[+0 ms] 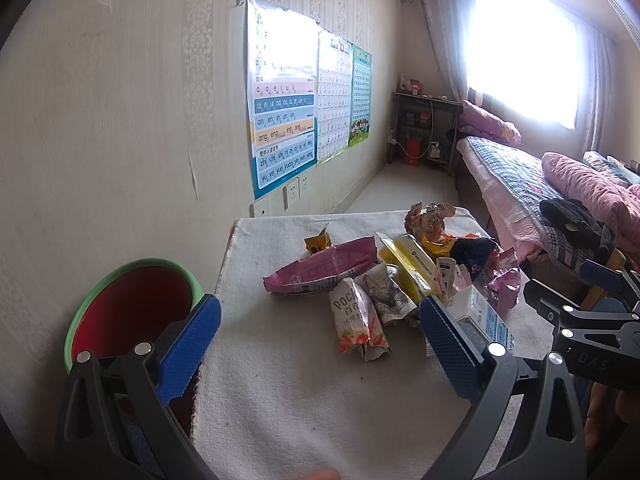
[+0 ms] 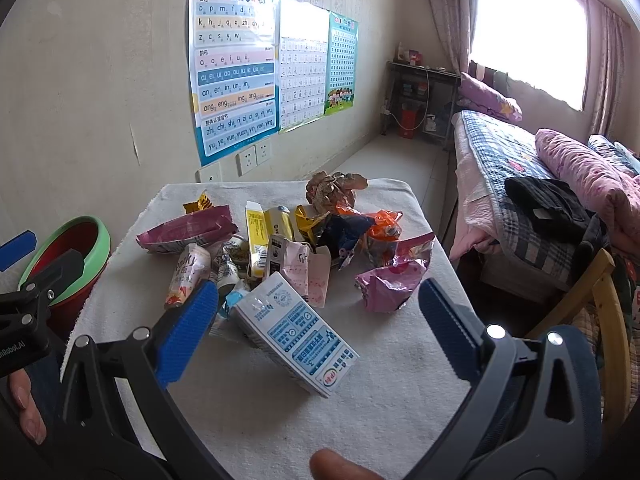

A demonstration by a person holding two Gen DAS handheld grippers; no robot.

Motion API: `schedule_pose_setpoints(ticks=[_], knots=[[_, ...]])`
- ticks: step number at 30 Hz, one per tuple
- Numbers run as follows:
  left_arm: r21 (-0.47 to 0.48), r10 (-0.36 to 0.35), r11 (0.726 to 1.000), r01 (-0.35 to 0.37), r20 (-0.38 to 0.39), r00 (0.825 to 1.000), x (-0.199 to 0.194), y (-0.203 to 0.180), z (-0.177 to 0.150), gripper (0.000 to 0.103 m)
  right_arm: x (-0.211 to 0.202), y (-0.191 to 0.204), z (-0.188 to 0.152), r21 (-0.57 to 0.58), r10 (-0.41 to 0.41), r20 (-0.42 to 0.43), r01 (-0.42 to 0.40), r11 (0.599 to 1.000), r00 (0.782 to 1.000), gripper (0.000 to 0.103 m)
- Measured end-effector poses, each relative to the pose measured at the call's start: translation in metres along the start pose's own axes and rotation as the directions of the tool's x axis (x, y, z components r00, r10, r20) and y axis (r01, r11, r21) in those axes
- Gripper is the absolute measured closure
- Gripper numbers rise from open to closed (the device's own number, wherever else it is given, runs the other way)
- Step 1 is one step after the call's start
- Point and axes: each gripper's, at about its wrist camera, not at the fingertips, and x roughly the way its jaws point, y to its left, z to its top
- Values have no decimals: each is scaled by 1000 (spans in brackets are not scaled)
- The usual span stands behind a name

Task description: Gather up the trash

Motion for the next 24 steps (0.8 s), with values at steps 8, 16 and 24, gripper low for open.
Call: schedule_pose_setpoints(ticks=[8, 16, 24], knots=[[-1, 0, 1000, 0, -1, 1000, 0, 0, 1, 8, -1, 0, 0, -4, -1, 6, 1, 1000, 1000, 4], [-3, 1, 1000, -1, -4, 1000, 4, 1, -1, 8, -1, 0, 1, -8, 0, 7, 0, 1000, 1000, 4], [-3, 2, 1000, -2, -8, 1000, 4, 2, 0, 8, -1, 2, 0, -11, 0, 3, 0, 1000, 1000, 4]])
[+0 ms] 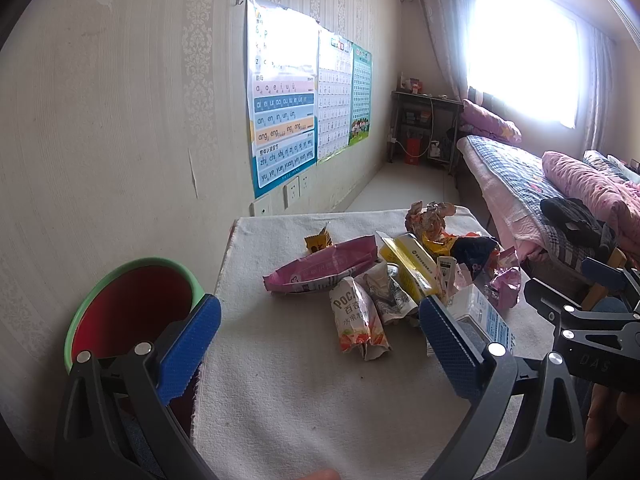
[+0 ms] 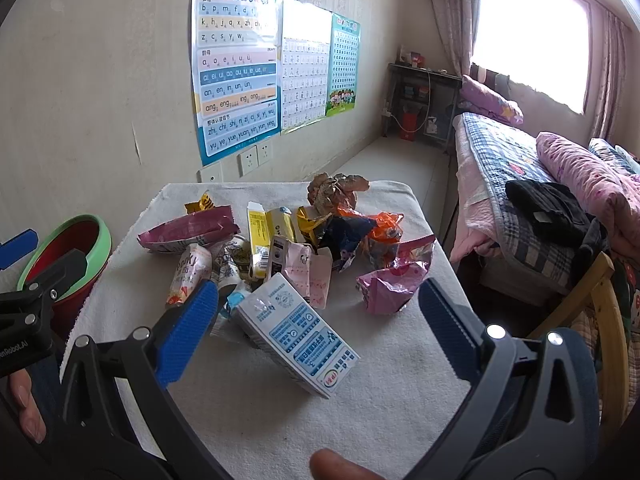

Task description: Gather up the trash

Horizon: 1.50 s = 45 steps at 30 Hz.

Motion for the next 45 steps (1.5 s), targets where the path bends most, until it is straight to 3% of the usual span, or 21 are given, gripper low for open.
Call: schedule_pose_setpoints(ticks=[23, 34, 45], knots=[[-1, 4, 1000, -4, -9, 1000, 5, -1, -2, 8, 4, 0, -1, 1, 4, -17, -4, 1000, 1000, 4], [-8, -1, 1000, 0, -56, 998, 14, -2, -4, 8, 10, -2, 1, 12, 19, -45, -18, 1000, 999, 4], [-46, -39, 998, 31, -175, 984, 34, -1, -3, 8, 31, -3, 2, -61, 78, -192, -91, 994, 978, 4]])
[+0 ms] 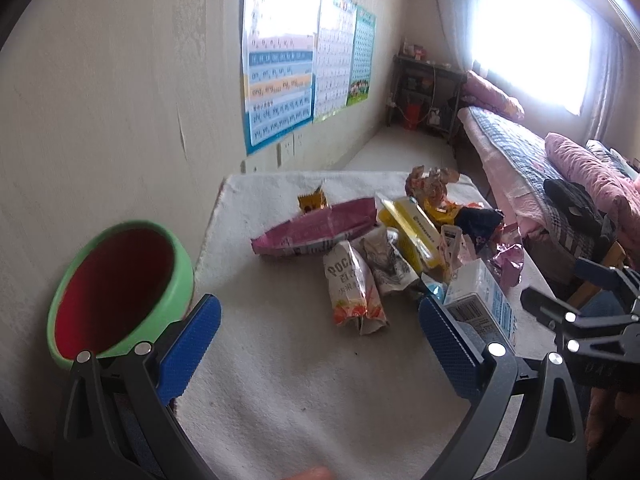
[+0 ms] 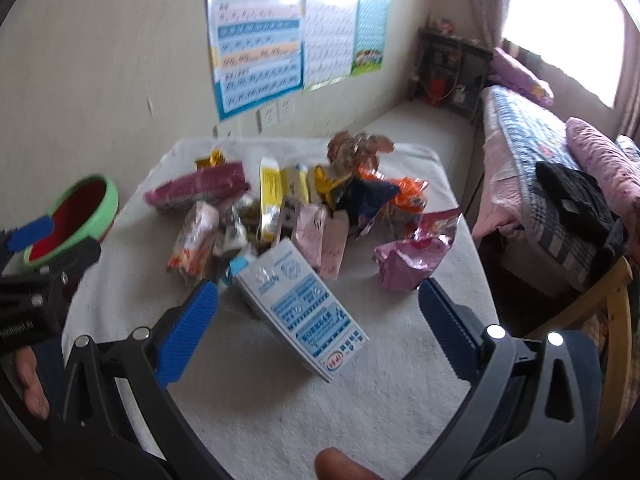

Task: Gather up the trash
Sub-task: 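Grasp the Pocky box with the left tool while the right tool grasps the white milk carton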

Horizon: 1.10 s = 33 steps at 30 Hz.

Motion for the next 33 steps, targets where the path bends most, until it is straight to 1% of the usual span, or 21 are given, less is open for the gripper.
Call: schedule_pose_setpoints(ticks=[2, 4, 6, 8, 9, 13, 15, 17, 18, 20, 22, 26, 28, 30, 32, 33], knots=[[-18, -17, 1000, 16, -44, 999, 8, 2, 0, 8, 11, -1, -2, -20, 20, -66, -21, 1000, 998, 4], [-18, -35, 999, 33, -83, 996, 16, 0, 0, 8, 20, -5, -5, -15, 45, -105, -47, 999, 993, 4], [-10, -48, 999, 47, -124, 991, 23, -2, -1, 8, 23, -8, -7, 4, 83, -121, -83, 997, 989, 4], [-1, -85, 996, 86, -175, 981, 32, -6, -1, 8, 25, -9, -7, 15, 123, -133, -122, 992, 984, 4], [3, -96, 995, 99, -197, 976, 36, -8, -1, 8, 26, -8, -6, 6, 129, -137, -130, 992, 982, 4], [5, -82, 996, 85, -240, 967, 47, -11, 2, 8, 35, -7, -7, -28, 122, -178, -129, 991, 976, 4], [-10, -71, 997, 71, -277, 958, 58, -11, 4, 8, 43, -7, -8, -45, 104, -206, -116, 992, 973, 4], [-13, -66, 998, 65, -294, 954, 64, -9, 5, 8, 48, -7, -10, -67, 87, -228, -104, 992, 970, 4], [-24, -79, 997, 75, -299, 951, 68, -8, 7, 8, 50, -7, -11, -73, 85, -237, -105, 992, 968, 4], [-38, -91, 996, 83, -315, 945, 76, -6, 9, 8, 53, -8, -13, -82, 92, -249, -115, 990, 964, 4], [-49, -110, 994, 100, -338, 935, 85, -5, 11, 8, 54, -6, -13, -86, 109, -257, -135, 987, 960, 4], [-65, -119, 993, 102, -375, 919, 104, -5, 16, 8, 60, -6, -12, -87, 143, -275, -172, 981, 951, 4], [-71, -127, 992, 107, -388, 913, 112, -5, 19, 9, 62, -8, -9, -91, 149, -268, -179, 980, 952, 4], [-64, -130, 991, 114, -398, 908, 119, -5, 19, 9, 67, -11, -7, -93, 154, -277, -186, 978, 949, 4], [-65, -140, 990, 124, -417, 898, 127, -6, 18, 15, 72, -13, -7, -94, 156, -285, -190, 977, 946, 4], [-63, -143, 990, 128, -425, 894, 131, -6, 18, 18, 74, -14, -7, -95, 161, -292, -196, 976, 943, 7]])
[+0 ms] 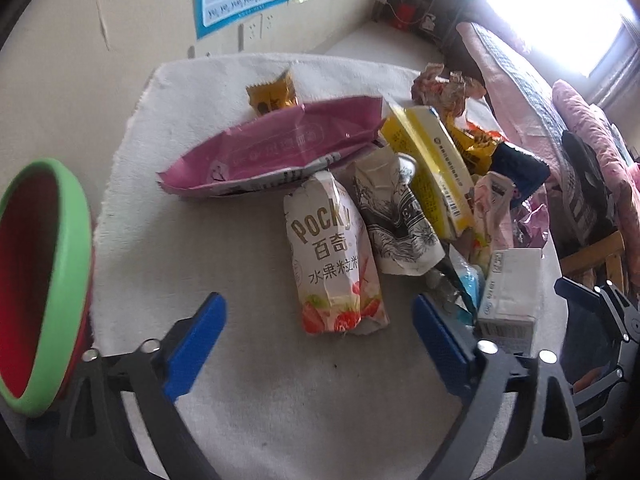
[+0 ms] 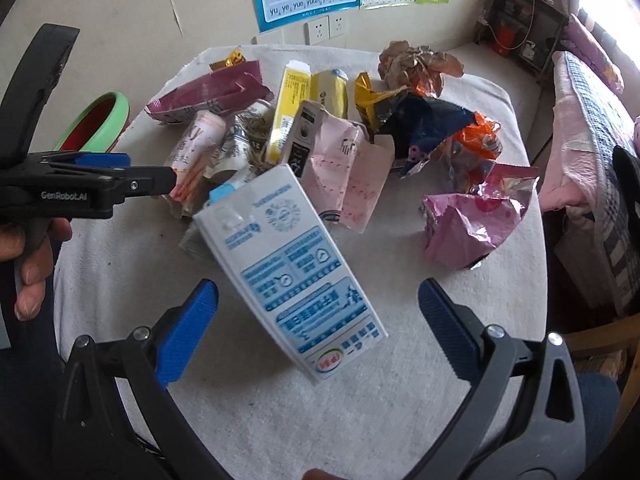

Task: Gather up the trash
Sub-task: 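Grasp the Pocky box with the left tool while the right tool grasps the white milk carton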

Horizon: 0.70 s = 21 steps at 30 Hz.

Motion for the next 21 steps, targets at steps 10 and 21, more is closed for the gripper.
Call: schedule_pose_setpoints(ticks=[10, 21], knots=[[15, -31, 999, 32, -56, 998, 24, -3, 6, 42, 16, 3, -2, -15, 51, -26, -51, 999, 998, 24], [27, -63, 998, 65, -50, 997, 27, -17, 8, 60, 20, 9, -1, -18, 47, -18, -47, 999, 999, 32]])
